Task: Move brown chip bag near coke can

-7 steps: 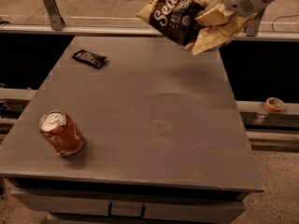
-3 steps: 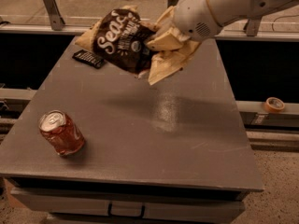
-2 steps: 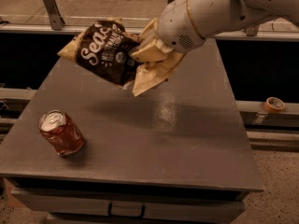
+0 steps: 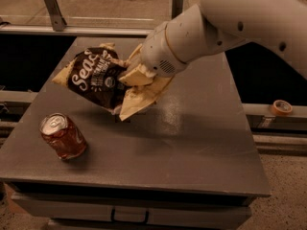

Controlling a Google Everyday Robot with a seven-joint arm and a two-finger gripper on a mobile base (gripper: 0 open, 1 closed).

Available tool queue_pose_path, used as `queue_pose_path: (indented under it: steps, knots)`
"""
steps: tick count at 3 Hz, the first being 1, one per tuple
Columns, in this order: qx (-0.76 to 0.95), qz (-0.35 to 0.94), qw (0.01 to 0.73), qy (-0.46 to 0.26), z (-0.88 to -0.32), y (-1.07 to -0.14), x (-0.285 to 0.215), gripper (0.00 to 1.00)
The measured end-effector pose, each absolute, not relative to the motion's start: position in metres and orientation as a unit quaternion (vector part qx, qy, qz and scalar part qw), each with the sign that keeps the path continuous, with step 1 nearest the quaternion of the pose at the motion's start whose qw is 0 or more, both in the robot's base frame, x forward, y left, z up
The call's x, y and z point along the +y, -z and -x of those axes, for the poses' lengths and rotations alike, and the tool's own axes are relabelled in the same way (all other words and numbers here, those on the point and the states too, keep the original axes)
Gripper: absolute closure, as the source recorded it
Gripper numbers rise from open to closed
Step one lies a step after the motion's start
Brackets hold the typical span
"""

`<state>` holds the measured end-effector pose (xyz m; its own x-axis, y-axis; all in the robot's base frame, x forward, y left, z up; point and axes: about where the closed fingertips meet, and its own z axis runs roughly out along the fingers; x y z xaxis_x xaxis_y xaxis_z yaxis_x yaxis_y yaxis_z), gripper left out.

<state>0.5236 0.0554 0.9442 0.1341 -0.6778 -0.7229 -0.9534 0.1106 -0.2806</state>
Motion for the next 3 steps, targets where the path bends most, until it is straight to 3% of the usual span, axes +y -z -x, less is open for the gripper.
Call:
queue_pose_path:
  steps: [3]
  knots:
    - [0.658,0.642,0.346,-0.186,-0.491,-0.909,0.069,0.12]
